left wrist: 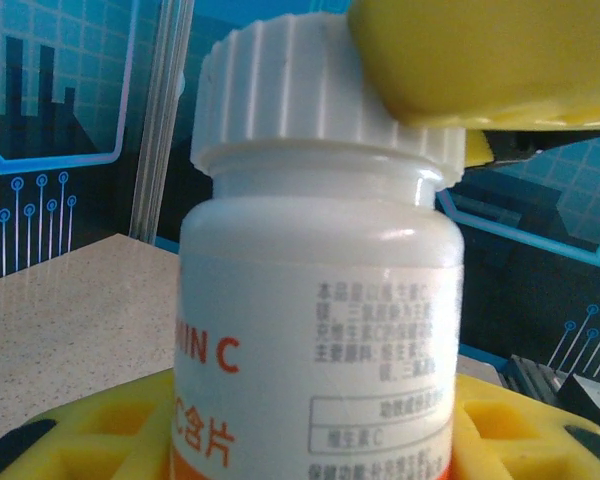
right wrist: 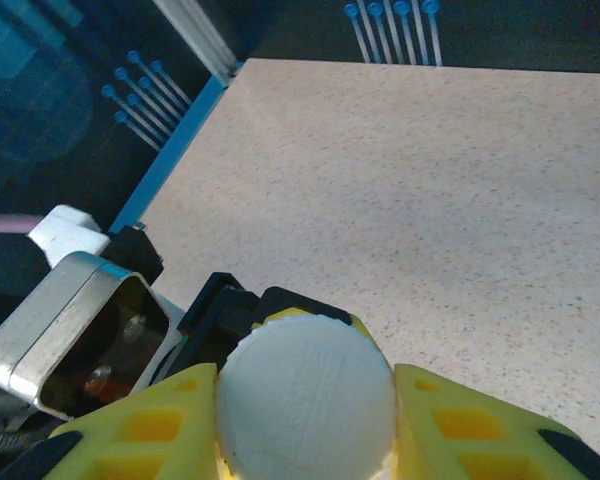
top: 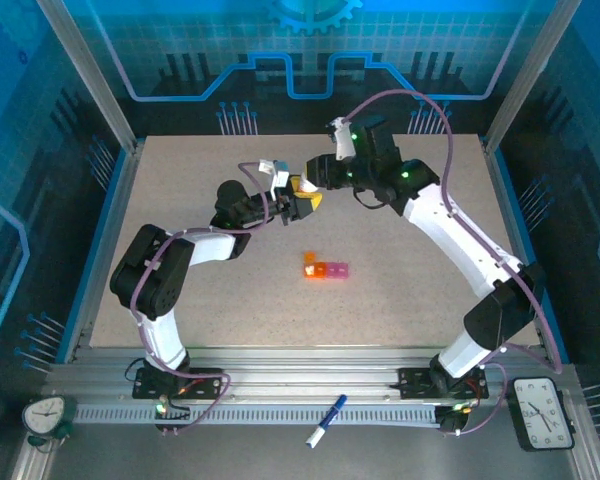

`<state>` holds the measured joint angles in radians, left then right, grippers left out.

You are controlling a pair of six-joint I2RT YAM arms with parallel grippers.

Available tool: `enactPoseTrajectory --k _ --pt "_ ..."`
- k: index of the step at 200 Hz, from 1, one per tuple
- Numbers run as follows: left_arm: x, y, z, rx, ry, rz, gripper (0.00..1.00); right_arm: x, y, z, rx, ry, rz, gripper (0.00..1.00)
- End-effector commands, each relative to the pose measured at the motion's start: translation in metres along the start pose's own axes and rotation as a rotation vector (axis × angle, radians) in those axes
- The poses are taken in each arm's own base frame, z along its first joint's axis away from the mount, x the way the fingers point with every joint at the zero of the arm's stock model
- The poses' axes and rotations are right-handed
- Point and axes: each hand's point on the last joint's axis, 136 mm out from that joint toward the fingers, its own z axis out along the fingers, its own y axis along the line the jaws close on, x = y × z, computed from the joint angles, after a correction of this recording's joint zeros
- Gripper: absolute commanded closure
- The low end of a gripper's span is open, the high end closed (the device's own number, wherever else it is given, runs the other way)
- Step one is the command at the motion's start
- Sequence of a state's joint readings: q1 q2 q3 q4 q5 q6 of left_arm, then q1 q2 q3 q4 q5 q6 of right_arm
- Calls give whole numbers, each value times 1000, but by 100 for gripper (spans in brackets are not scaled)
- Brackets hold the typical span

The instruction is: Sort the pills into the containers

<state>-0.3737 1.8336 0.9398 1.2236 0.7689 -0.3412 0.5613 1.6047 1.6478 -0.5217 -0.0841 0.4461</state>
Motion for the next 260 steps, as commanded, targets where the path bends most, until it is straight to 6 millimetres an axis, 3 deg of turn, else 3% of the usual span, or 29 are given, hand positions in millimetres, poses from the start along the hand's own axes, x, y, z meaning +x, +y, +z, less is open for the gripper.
enactPoseTrajectory --k 1,43,100,143,195,260 --pt "-24 -18 3 57 -59 95 100 32 -6 19 95 68 60 68" --pt "-22 -18 3 57 -56 94 100 23 -3 16 84 65 63 58" --pt "-23 -17 3 57 -59 92 100 -16 9 -24 -15 -36 -10 26" --pt "-23 -19 2 54 -58 98 100 -26 15 -43 -88 -74 -62 13" --pt "-24 -20 1 54 -59 99 100 -31 24 -50 -176 -104 -223 13" --pt "-25 -20 1 54 -59 101 100 -23 8 -32 -207 -46 -227 18"
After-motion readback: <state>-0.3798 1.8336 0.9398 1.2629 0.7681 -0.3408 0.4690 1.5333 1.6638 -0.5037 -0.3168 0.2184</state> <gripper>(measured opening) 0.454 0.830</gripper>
